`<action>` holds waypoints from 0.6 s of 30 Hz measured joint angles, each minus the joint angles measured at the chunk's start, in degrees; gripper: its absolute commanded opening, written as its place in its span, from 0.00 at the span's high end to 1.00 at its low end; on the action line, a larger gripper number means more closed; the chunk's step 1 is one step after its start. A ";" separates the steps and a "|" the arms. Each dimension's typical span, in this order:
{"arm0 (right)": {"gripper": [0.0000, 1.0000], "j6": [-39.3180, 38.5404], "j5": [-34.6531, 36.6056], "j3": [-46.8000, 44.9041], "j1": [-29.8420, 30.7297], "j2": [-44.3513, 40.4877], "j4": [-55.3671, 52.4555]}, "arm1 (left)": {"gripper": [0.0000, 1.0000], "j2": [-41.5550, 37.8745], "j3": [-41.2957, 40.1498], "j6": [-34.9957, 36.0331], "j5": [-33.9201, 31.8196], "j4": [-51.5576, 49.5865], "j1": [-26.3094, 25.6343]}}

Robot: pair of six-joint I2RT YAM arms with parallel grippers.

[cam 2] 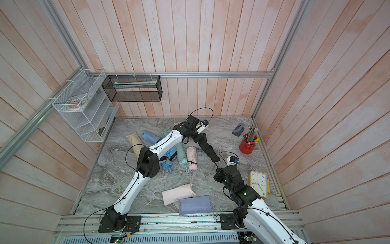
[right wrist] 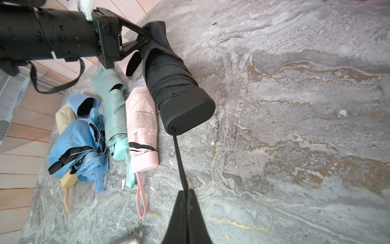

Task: Take umbrellas out of sleeves
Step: Take out the umbrella from the umbrella sleeve.

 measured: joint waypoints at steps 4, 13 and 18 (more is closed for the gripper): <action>1.00 0.42 1.14 0.00 0.66 -0.81 -1.11 | 1.00 0.00 0.00 -0.02 0.79 0.02 0.00; 1.00 0.44 0.72 -0.11 1.22 3.50 0.15 | 1.00 0.00 -1.11 -0.63 1.99 1.97 0.37; 1.00 -0.24 -1.90 -0.11 0.83 11.96 2.86 | 1.00 -1.07 -9.64 -1.40 2.36 5.46 1.33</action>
